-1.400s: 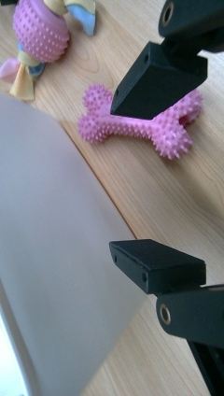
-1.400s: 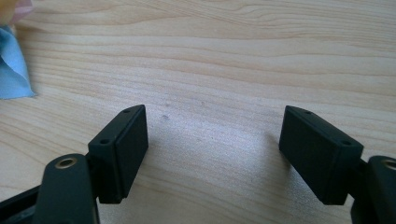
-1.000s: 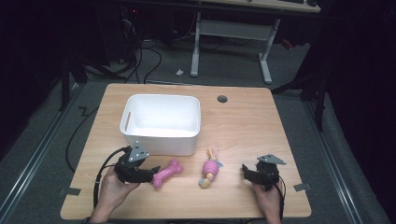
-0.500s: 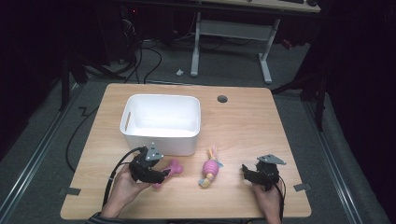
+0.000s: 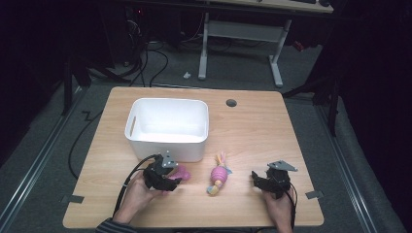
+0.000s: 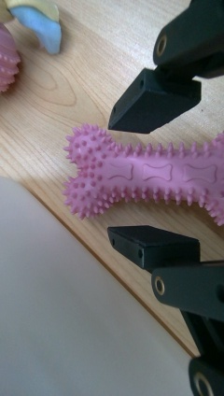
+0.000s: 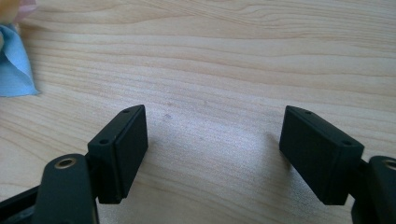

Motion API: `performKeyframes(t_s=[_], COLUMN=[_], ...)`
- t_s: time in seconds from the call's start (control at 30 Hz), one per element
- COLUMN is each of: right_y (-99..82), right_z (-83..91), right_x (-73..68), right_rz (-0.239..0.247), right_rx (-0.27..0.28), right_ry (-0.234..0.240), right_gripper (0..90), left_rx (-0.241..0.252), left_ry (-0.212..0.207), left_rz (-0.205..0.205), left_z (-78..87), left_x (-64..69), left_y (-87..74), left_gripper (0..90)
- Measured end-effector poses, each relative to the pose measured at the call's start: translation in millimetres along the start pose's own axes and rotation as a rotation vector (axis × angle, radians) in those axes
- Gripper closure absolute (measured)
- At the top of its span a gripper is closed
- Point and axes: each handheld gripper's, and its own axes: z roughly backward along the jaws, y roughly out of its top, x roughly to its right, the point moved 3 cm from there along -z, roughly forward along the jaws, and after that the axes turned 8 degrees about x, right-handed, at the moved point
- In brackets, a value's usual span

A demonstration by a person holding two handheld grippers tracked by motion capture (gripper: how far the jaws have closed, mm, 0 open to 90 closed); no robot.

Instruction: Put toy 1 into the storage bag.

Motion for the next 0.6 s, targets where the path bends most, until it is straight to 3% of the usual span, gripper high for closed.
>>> performKeyframes(t_s=[0.37, 0.6], right_y=[0.0, 0.0], right_z=[0.0, 0.0], right_x=[0.0, 0.1], right_rz=[0.002, 0.003], right_rx=[0.001, 0.001], right_ry=[0.001, 0.001], right_gripper=[23.9, 23.9], left_rx=[-0.018, -0.041], left_ry=[-0.022, -0.035], left_rz=[0.014, 0.001], left_z=[-9.8, -12.1], left_x=[-1.4, -0.1], left_y=[-5.3, -6.2], left_gripper=[47.5, 56.3])
